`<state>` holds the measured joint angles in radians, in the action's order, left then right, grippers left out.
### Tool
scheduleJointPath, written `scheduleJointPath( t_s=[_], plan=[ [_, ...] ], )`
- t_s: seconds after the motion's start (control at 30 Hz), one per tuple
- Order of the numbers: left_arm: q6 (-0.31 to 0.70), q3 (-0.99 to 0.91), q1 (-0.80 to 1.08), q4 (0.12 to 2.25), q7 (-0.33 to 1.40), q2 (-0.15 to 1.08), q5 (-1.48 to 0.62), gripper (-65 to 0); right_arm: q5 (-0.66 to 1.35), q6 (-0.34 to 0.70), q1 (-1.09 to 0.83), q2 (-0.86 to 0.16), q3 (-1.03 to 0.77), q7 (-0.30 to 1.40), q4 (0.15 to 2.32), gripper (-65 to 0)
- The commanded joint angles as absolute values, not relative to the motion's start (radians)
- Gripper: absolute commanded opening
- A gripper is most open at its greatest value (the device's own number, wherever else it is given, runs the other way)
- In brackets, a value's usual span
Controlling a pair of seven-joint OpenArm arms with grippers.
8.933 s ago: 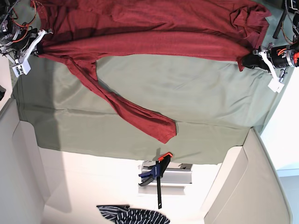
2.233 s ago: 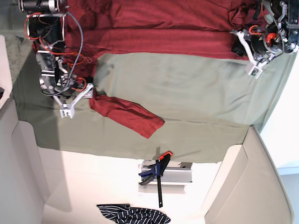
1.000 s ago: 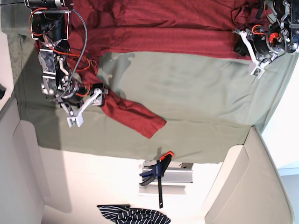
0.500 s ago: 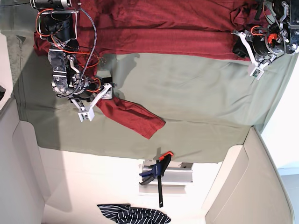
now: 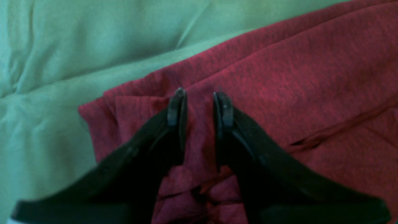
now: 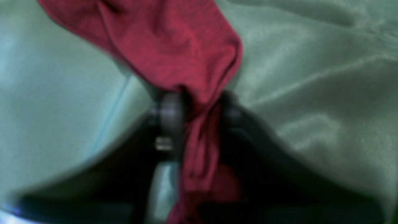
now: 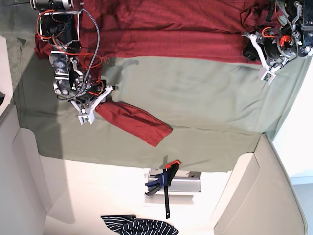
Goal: Fold the T-shirt properly
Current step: 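Lift the sleeve with the right gripper and fold it onto the shirt body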
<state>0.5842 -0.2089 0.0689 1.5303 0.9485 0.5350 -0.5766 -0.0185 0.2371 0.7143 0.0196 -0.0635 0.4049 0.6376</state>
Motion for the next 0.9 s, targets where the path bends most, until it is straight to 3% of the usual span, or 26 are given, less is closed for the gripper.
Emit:
scheduleJointPath(
  t_s=[0.0,0.17,0.3,0.53,0.73,0.87],
  plan=[
    [0.588,-0.217,0.053,1.543,0.929,0.557,-0.587,-46.7,-0.015,0.258,0.752,0.022,-0.064,0.392,0.653,-65.0],
    [0.588,-0.217,0.053,1.543,0.927,0.557,-0.586,-46.7,0.065,0.285,0.753,0.023,-0.064,0.4,0.68,-65.0],
    [0.588,-0.217,0.053,1.543,0.923,0.557,-0.586,-46.7,0.116,0.389,0.753,0.033,-0.064,0.453,0.742,-65.0],
    [0.588,-0.217,0.053,1.543,0.924,0.557,-0.586,-46.7,0.268,0.495,0.75,0.048,-0.064,0.644,0.926,-65.0],
    [0.588,-0.217,0.053,1.543,0.923,0.557,-0.586,-46.7,0.457,0.522,0.75,0.047,-0.063,0.909,1.18,-65.0],
    [0.588,-0.217,0.054,1.543,0.924,0.557,-0.579,-46.7,0.534,0.532,0.75,0.048,-0.063,1.0,1.255,-65.0]
  ],
)
